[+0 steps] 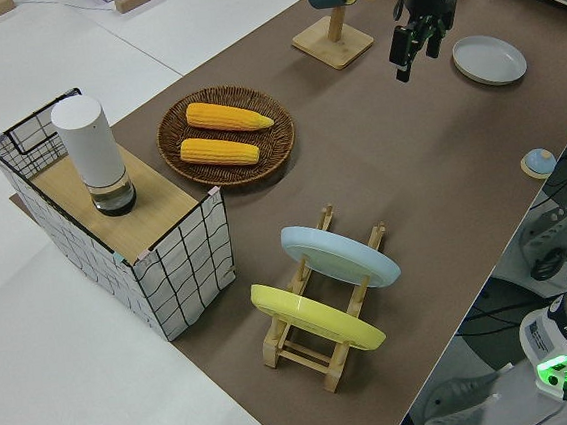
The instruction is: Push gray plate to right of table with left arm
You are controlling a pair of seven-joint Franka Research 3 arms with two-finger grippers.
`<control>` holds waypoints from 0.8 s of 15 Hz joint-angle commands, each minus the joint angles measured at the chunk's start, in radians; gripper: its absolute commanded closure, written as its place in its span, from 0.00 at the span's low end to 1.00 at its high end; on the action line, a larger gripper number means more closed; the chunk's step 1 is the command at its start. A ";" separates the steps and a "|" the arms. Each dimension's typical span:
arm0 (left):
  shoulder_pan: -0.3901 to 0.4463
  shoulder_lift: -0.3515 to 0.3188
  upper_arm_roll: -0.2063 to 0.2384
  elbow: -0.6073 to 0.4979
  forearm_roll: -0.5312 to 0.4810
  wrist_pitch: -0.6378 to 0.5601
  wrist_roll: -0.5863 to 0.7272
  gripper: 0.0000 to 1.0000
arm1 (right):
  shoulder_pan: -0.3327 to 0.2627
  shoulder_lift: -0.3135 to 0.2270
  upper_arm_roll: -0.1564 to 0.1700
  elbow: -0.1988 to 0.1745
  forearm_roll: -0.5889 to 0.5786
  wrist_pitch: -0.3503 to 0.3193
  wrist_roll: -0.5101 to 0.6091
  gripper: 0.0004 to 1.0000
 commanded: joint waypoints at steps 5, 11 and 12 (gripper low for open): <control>0.010 -0.020 0.112 0.118 0.050 -0.164 0.155 0.00 | -0.019 -0.002 0.016 0.009 0.004 -0.016 0.012 0.02; 0.011 -0.036 0.197 0.155 0.055 -0.195 0.219 0.00 | -0.019 -0.002 0.016 0.009 0.004 -0.016 0.012 0.02; 0.014 -0.036 0.197 0.161 0.055 -0.199 0.219 0.00 | -0.020 -0.002 0.016 0.009 0.004 -0.016 0.013 0.02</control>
